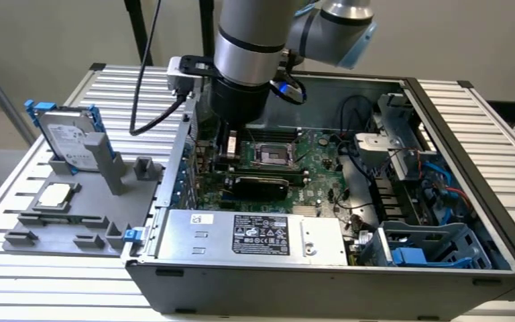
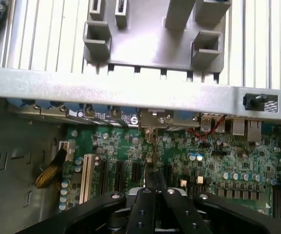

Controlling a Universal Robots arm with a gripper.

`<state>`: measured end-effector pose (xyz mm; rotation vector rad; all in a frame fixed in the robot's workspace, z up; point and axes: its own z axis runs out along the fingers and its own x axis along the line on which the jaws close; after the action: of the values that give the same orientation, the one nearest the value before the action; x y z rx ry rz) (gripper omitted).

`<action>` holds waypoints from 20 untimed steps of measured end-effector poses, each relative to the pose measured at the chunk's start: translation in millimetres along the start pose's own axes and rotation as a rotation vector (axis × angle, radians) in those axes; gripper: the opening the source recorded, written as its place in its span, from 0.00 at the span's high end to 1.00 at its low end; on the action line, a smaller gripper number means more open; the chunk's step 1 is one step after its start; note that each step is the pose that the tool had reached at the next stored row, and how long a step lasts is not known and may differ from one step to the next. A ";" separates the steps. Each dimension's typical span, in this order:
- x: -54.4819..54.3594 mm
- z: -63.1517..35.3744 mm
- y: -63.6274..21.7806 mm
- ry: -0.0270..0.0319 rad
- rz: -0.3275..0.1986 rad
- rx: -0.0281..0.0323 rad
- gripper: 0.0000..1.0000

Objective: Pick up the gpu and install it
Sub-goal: 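Press down on the gpu until it lock into place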

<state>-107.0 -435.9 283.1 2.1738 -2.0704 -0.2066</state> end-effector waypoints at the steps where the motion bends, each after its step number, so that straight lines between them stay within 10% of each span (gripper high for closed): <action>1: 0.0 0.0 0.2 0.0011 0.000 -0.0181 0.89; 5: 0.0 0.1 0.6 0.0059 0.002 -0.0861 0.89; 9: 0.0 0.0 0.6 0.0158 0.004 -0.1243 0.89; 13: 0.0 -1.3 1.0 0.0263 0.007 -0.1446 0.89; 20: -0.1 -9.0 2.3 0.0400 0.011 -0.1550 0.89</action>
<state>-107.6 -435.9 292.4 2.0593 -1.9737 -0.3089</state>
